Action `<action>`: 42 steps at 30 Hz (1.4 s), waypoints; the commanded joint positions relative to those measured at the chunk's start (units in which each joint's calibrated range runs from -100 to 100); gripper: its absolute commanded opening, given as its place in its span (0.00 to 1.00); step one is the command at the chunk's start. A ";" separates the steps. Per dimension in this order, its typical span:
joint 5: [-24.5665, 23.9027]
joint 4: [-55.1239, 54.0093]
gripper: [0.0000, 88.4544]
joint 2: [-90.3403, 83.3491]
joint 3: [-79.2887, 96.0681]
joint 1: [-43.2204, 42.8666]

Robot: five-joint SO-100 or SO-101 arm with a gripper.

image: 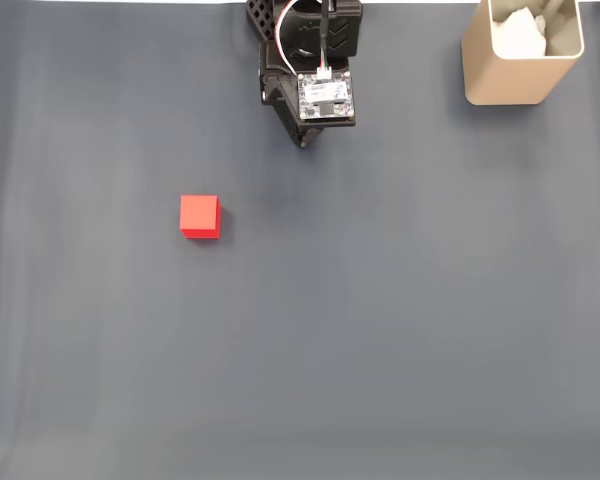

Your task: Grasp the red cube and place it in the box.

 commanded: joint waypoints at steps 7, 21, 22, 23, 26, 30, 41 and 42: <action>-0.29 0.89 0.00 0.09 0.55 -0.39; -0.15 -0.91 0.00 0.09 0.55 -0.39; -0.63 -2.88 0.00 0.09 0.55 -0.39; -1.03 -5.01 0.00 0.09 0.55 -0.39; -1.51 -11.09 0.00 0.09 0.55 -0.39; -1.71 -19.13 0.00 0.43 0.18 -0.82; -2.74 -29.31 0.00 11.77 -12.85 -2.45; -2.93 -29.88 0.00 13.41 -15.04 -2.59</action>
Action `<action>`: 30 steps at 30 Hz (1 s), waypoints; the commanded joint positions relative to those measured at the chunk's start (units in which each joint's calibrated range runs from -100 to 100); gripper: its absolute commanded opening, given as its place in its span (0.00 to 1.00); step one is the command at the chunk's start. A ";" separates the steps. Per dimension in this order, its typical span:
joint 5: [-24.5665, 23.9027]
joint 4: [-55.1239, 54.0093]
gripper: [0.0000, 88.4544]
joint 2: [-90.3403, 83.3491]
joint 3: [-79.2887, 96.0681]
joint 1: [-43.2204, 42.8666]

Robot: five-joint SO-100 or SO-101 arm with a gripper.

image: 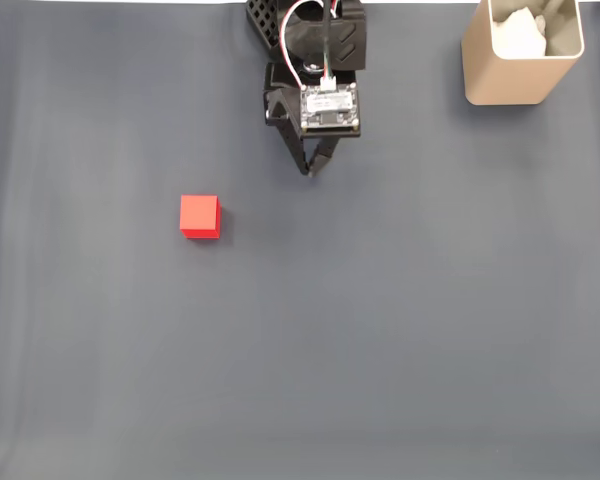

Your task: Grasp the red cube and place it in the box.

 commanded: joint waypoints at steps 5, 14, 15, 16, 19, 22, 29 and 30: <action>-0.78 -3.16 0.00 12.54 -18.15 -1.06; -0.05 -1.03 0.00 25.27 -34.83 -0.21; 0.29 -0.37 0.00 26.48 -36.38 0.14; 0.63 0.37 0.00 27.69 -37.75 0.64; 1.95 3.08 0.00 30.63 -41.39 2.27; 3.42 6.52 0.00 33.14 -44.40 4.47; 6.94 11.86 0.00 38.68 -49.51 12.28; 7.33 11.86 0.00 39.20 -49.60 13.14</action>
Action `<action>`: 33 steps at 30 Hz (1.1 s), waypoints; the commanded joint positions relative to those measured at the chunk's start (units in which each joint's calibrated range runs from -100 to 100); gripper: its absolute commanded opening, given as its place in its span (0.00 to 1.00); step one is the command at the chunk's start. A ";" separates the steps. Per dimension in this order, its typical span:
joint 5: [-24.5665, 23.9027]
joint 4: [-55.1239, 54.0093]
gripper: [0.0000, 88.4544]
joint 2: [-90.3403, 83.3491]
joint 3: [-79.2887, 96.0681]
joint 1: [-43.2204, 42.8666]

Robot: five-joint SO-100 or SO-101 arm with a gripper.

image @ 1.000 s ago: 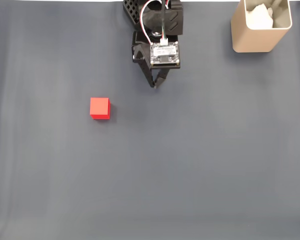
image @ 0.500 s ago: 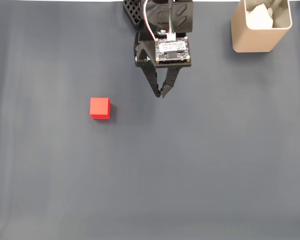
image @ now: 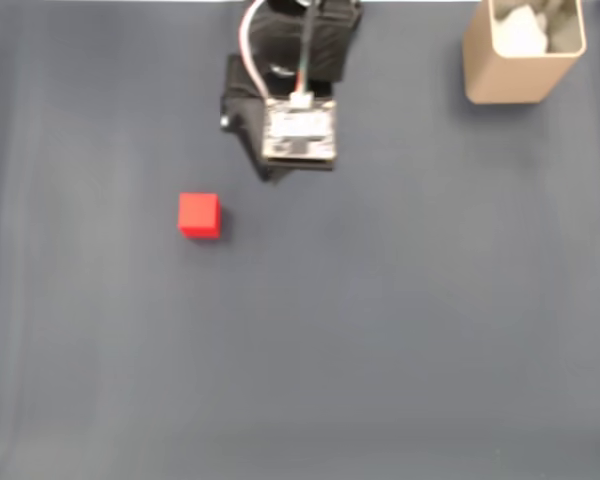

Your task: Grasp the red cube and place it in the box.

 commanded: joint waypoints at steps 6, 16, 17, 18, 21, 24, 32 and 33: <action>4.00 1.55 0.00 4.68 -4.88 8.62; 6.84 2.21 0.00 12.99 -9.80 14.51; 6.94 1.96 0.00 13.51 -10.08 14.65; 6.94 1.55 0.00 14.11 -10.17 14.72; 6.84 -0.09 0.00 15.76 -10.53 14.44; 6.84 -1.98 0.00 17.14 -10.62 13.94; 6.84 -5.26 0.00 20.52 -10.62 13.37; 6.84 -5.43 0.00 20.69 -10.62 13.37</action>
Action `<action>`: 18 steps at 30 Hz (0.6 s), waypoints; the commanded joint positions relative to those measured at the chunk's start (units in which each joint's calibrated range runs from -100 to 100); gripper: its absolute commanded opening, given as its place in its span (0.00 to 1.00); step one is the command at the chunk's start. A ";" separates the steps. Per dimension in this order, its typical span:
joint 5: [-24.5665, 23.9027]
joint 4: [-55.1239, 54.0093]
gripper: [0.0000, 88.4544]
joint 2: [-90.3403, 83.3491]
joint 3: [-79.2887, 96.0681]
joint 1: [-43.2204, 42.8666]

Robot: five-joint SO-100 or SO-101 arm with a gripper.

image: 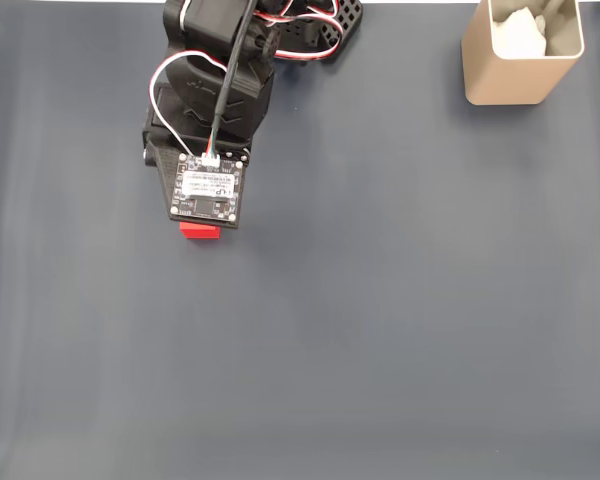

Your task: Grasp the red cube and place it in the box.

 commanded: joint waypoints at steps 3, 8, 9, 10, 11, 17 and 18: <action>-0.10 -1.94 0.00 0.26 -3.06 -0.46; 0.15 -2.27 0.01 0.26 -3.16 -0.46; 0.15 -2.27 0.01 0.26 -3.25 -0.46; 0.10 -2.27 0.01 0.26 -3.25 -0.46; 0.05 -2.27 0.02 0.26 -3.43 -0.46; -0.20 -2.27 0.04 0.52 -4.16 -0.46; -0.15 -2.27 0.04 0.52 -4.16 -0.46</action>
